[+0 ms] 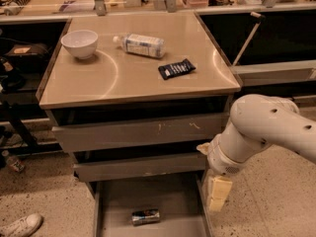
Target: Pick redbull can from bottom drawer and place on counter
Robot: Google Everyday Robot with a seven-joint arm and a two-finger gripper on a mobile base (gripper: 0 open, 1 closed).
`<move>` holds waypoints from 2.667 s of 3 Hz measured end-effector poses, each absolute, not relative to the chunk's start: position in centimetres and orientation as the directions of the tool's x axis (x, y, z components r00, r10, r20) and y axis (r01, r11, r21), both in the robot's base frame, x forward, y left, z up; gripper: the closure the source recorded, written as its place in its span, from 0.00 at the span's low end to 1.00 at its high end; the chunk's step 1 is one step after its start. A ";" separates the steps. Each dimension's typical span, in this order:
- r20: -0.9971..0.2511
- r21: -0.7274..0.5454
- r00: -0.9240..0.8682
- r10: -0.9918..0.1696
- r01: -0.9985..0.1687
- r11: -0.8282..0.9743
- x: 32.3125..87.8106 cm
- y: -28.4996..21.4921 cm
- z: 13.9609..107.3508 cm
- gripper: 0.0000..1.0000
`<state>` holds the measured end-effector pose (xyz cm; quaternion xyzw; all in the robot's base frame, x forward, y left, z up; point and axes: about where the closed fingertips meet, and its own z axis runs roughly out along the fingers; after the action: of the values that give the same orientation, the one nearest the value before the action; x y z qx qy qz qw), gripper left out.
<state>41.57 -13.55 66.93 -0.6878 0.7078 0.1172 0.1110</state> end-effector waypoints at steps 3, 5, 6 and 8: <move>-0.494 0.065 -0.154 -0.856 -0.988 0.141 44.7 -8.3 49.1 0.00; -0.511 0.095 -0.169 -0.843 -0.986 0.140 44.3 -7.8 47.9 0.00; -0.544 0.120 -0.159 -0.824 -0.986 0.111 43.3 -5.1 43.0 0.00; -0.616 0.141 -0.199 -0.763 -0.980 0.142 44.8 -1.0 33.0 0.00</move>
Offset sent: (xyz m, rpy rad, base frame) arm 0.0235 0.0554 -0.1887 0.2421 0.0601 -0.1618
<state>44.76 -0.99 33.00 -0.5989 0.7273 0.2653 0.2047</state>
